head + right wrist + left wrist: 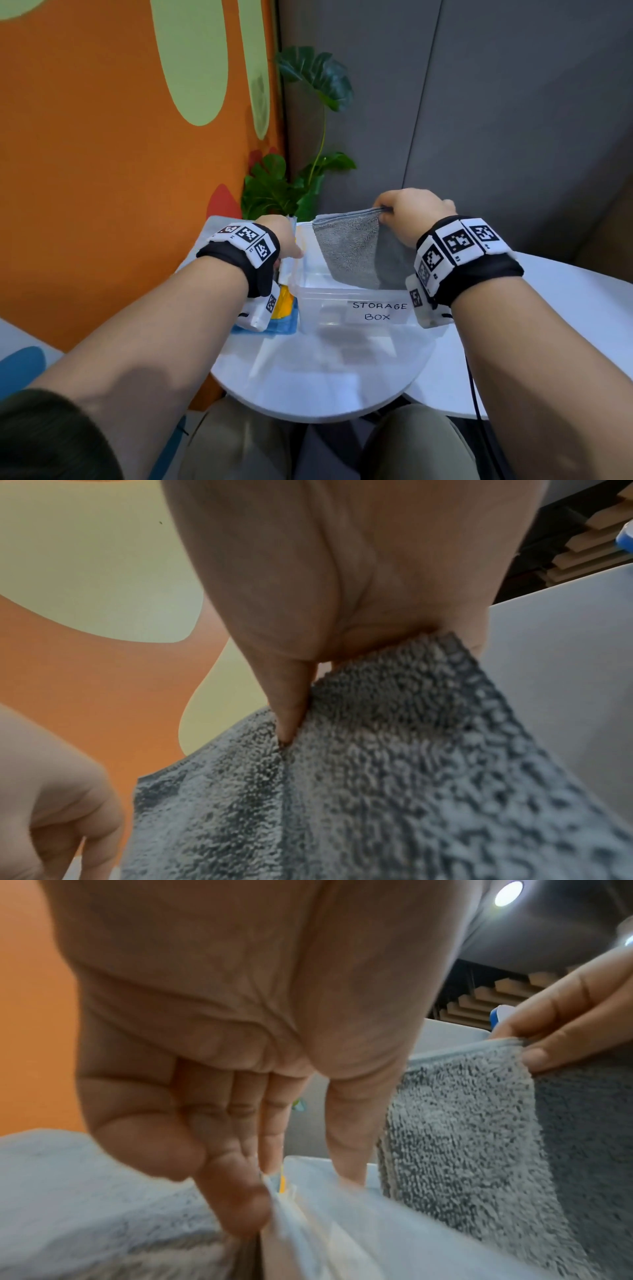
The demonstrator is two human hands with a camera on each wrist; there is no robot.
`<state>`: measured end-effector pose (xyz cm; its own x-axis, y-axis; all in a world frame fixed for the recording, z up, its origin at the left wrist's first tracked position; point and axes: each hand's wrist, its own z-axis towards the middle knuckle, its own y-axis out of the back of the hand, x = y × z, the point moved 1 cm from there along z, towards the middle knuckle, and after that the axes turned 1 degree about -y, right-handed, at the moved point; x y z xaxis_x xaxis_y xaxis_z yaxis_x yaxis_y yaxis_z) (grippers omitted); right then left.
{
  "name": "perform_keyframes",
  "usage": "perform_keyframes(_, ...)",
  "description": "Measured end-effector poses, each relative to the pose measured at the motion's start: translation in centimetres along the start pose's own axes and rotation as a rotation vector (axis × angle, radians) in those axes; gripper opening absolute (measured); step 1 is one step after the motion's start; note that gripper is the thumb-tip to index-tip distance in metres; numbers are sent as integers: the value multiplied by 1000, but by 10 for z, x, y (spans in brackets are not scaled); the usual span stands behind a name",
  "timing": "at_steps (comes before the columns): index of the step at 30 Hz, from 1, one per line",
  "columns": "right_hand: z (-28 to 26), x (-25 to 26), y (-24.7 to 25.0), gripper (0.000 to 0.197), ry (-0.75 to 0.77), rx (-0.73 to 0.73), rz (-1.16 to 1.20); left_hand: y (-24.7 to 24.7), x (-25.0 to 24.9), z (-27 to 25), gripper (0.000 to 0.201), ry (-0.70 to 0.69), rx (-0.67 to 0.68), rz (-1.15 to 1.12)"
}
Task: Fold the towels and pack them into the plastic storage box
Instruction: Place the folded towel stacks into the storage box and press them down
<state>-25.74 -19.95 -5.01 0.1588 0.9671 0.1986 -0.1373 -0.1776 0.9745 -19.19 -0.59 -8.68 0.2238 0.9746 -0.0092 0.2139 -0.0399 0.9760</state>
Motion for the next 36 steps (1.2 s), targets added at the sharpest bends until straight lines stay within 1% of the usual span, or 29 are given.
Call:
perform_keyframes(2,0,-2,0,21,13,14,18,-2,-1,3,46,4,6,39)
perform_keyframes(5,0,-4,-2,19,40,32,38,-3,-5,3,48,4,49,55)
perform_keyframes(6,0,-4,-2,19,47,35,40,-3,-7,2,45,3,62,59)
perform_keyframes(9,-1,-6,-2,19,60,62,36,-1,-13,-3,27,-15,101,54)
perform_keyframes(13,2,-8,-5,11,73,101,62,1,-18,-11,24,-3,141,116)
perform_keyframes(15,3,-9,-6,11,80,109,75,1,-18,-11,25,-2,135,95)
perform_keyframes(18,0,-9,-5,11,88,114,80,2,-18,-14,37,-7,114,41)
perform_keyframes(23,-7,-6,4,14,108,122,70,2,-24,-25,27,-47,106,-106)
perform_keyframes(25,-12,-4,9,18,133,129,48,-2,-22,-25,17,-21,97,-169)
perform_keyframes(29,-25,-2,15,22,177,131,26,-12,-17,-29,25,49,111,-291)
perform_keyframes(31,-30,-1,16,23,181,142,12,-14,-16,-31,22,46,91,-297)
perform_keyframes(33,-35,1,16,24,185,164,-8,-13,-16,-35,19,13,50,-261)
perform_keyframes(36,-40,2,15,24,193,178,-11,-17,-15,-37,16,21,14,-272)
